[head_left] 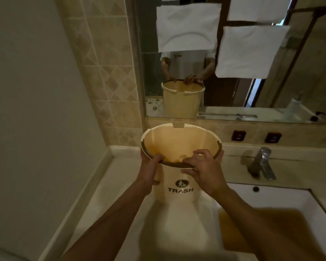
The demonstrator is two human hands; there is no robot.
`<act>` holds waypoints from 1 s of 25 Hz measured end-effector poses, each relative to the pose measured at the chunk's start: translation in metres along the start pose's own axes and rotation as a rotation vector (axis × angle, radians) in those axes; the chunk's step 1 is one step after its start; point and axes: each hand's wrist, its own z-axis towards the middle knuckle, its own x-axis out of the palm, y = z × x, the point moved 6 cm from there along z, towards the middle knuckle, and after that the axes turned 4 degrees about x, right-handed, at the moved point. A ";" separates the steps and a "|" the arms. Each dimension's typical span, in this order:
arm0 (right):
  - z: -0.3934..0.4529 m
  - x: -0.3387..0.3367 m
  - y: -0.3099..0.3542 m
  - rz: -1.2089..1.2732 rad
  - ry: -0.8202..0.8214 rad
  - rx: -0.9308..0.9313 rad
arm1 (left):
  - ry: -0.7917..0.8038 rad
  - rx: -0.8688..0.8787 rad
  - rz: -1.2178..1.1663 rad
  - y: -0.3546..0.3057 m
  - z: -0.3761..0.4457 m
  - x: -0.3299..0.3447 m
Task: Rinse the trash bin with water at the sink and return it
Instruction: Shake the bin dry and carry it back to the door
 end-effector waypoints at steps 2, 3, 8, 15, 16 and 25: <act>-0.010 0.018 -0.006 -0.036 0.026 0.002 | 0.004 -0.044 0.012 0.017 0.004 0.001; -0.015 0.025 -0.009 -0.046 0.035 0.005 | 0.009 -0.065 0.010 0.022 0.004 0.001; -0.022 0.028 -0.011 -0.174 -0.008 0.003 | 0.015 -0.082 0.026 0.036 0.005 -0.001; -0.018 0.042 0.015 -0.268 0.049 -0.068 | 0.004 0.040 0.013 0.022 -0.001 0.020; -0.012 0.042 0.018 -0.209 0.062 -0.069 | 0.008 0.074 0.028 0.015 -0.002 0.025; 0.034 -0.040 -0.036 0.463 -0.171 0.336 | -0.198 -0.041 -0.021 0.053 0.016 -0.027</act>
